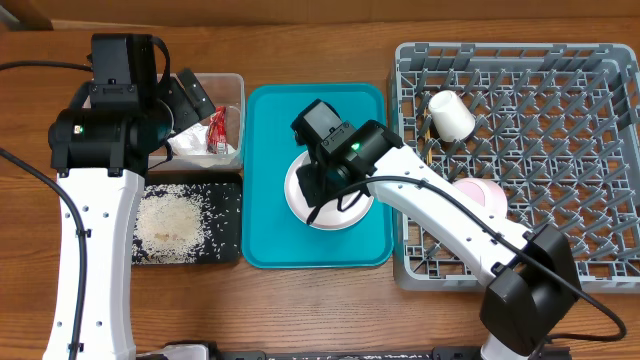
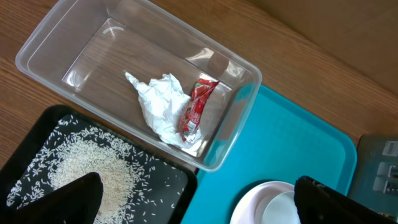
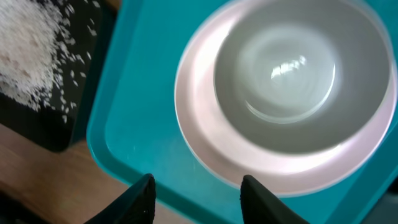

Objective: Sort waste into correct bins and load items into the dishwasher

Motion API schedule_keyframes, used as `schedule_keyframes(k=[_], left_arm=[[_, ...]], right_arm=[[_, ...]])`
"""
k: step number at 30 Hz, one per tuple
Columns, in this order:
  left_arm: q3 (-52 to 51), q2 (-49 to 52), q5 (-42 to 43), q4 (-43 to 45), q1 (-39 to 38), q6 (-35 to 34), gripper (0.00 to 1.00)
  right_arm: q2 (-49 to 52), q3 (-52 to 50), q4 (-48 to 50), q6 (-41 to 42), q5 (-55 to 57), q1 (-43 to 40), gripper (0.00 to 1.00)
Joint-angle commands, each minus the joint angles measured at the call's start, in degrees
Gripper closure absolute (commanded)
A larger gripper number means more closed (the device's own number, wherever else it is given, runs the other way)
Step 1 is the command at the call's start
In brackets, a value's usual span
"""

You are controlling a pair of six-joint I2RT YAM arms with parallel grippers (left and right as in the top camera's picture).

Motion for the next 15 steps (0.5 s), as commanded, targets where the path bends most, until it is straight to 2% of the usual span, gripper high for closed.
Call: schedule_keyframes(k=[1, 15], left_arm=[[0.8, 0.3, -0.3, 0.0, 0.1, -0.4, 0.00], [0.8, 0.3, -0.3, 0.0, 0.1, -0.4, 0.00]], right_arm=[[0.6, -1.4, 2.9, -0.2, 2.5, 0.3, 0.53], [0.6, -16.0, 26.4, -0.3, 3.5, 0.3, 0.52]])
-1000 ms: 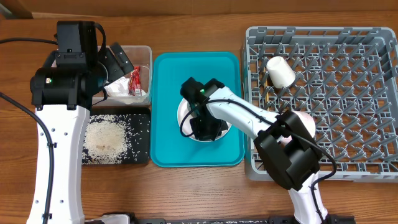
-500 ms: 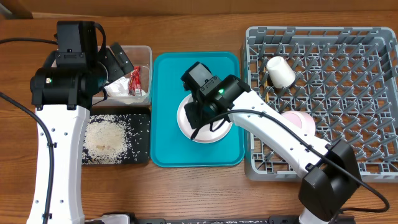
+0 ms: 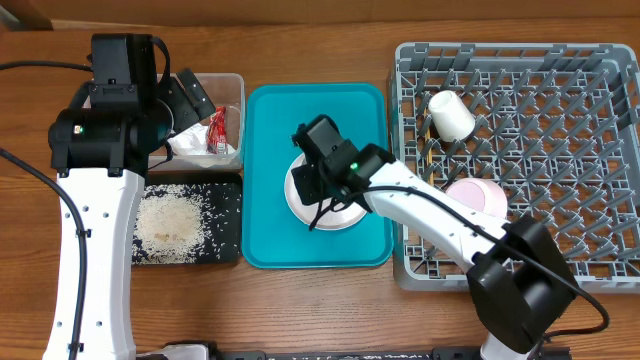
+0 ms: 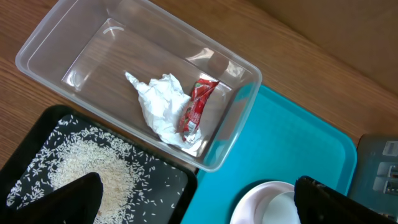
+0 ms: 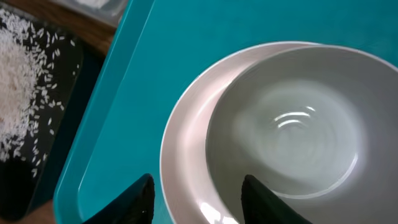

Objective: Sort waste into correct bins and load items into the dishwasher

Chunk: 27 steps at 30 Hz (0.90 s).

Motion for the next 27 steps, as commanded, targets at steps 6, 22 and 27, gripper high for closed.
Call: schedule_keyframes(k=[6, 22, 27], left_arm=[[0.8, 0.3, -0.3, 0.0, 0.1, -0.3, 0.00], [0.8, 0.3, -0.3, 0.0, 0.1, -0.3, 0.00], [0.8, 0.3, -0.3, 0.0, 0.1, -0.3, 0.00]], right_arm=[[0.1, -7.2, 9.5, -0.2, 0.9, 0.6, 0.52], [0.1, -11.0, 9.9, -3.2, 2.5, 0.4, 0.72], [0.1, -11.0, 7.1, -3.2, 3.9, 0.2, 0.72]])
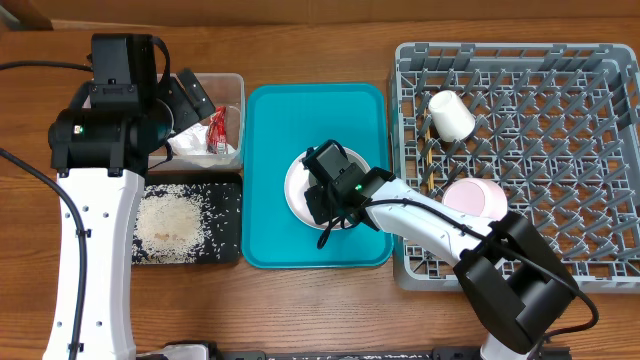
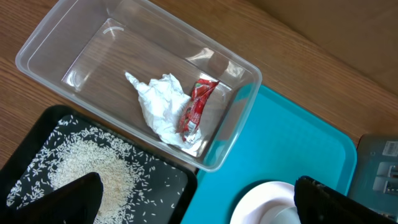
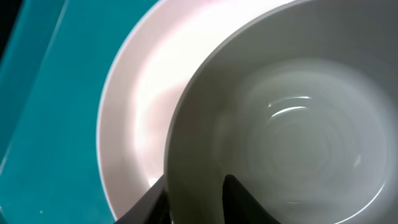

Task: Sort waste into correct bins and load items into the dishwasher
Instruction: 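Hold the right gripper on the saucer rim and adjust the grip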

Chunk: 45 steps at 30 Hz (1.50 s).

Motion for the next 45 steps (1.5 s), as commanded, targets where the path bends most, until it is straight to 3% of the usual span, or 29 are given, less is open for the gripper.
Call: schedule_keyframes(k=[1, 16, 45], left_arm=[[0.8, 0.3, -0.3, 0.0, 0.1, -0.4, 0.00], [0.8, 0.3, -0.3, 0.0, 0.1, -0.4, 0.00], [0.8, 0.3, -0.3, 0.0, 0.1, -0.4, 0.00]], right_arm=[[0.0, -0.2, -0.5, -0.6, 1.6, -0.2, 0.72], [-0.1, 9.2, -12.5, -0.6, 1.6, -0.2, 0.81], [0.0, 7.7, -12.3, -4.5, 1.6, -0.1, 0.82]])
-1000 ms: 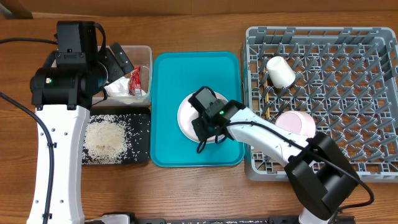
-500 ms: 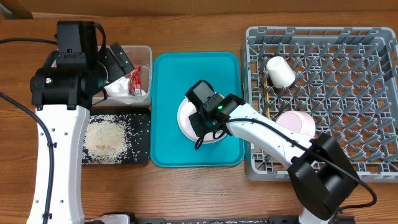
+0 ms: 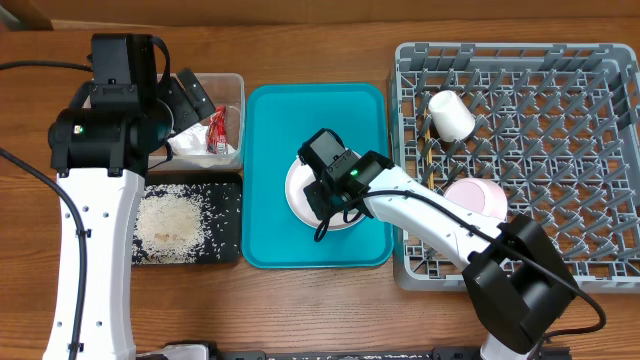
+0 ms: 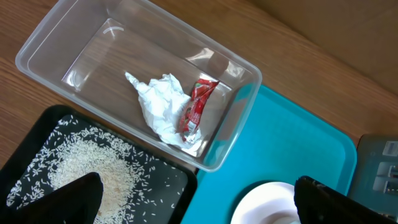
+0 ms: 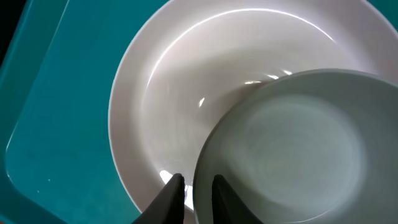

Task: Sort waste into correct bins and load items into the dishwasher
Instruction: 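Hold the right gripper on the saucer rim and adjust the grip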

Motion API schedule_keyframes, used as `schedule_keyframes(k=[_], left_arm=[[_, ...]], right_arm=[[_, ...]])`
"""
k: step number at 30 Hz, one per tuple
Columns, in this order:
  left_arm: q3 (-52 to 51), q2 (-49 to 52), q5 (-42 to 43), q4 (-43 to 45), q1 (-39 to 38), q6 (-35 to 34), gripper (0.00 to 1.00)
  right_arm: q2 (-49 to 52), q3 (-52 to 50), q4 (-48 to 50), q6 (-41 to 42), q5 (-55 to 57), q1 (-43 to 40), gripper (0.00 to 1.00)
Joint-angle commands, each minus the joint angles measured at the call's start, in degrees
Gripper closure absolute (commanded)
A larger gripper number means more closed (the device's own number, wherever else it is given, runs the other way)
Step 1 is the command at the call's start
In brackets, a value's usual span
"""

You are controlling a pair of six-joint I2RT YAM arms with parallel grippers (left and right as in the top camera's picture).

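Observation:
A grey-white bowl (image 5: pixel 292 149) hangs tilted just above a white plate (image 5: pixel 174 81) on the teal tray (image 3: pixel 270 130). My right gripper (image 5: pixel 194 193) is shut on the bowl's near rim, one finger inside the bowl and one outside. In the overhead view the right gripper (image 3: pixel 325 190) covers the bowl, and only the plate's (image 3: pixel 296 200) left edge shows. My left gripper (image 4: pixel 199 199) hangs open and empty, high over the two bins.
A grey dish rack (image 3: pixel 560 100) at the right holds a white cup (image 3: pixel 452 115) and a pink dish (image 3: pixel 478 197). At the left, a clear bin (image 4: pixel 81 56) holds a crumpled tissue (image 4: pixel 158 102) and a red packet (image 4: pixel 194 109). A black tray (image 4: pixel 186 180) holds rice.
My right gripper's fingers have drawn closer together on the bowl's rim. The bowl has come up off the plate's middle and shifted right, baring more of the plate. The left arm is unchanged.
My right gripper was open above the bowl sitting in the plate. It then stood lower and nearer the bowl's left rim. Then its fingers straddled that rim. Now it is shut on the rim, with the bowl raised off the plate. The left arm stayed still.

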Motion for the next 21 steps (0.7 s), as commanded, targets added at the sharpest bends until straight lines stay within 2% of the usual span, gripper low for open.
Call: schedule_keyframes(k=[1, 21], left_arm=[[0.8, 0.3, -0.3, 0.0, 0.1, -0.3, 0.00], [0.8, 0.3, -0.3, 0.0, 0.1, -0.3, 0.00]], right_arm=[[0.0, -1.1, 1.2, -0.5, 0.4, -0.1, 0.82], [0.0, -3.8, 2.6, -0.5, 0.3, -0.1, 0.82]])
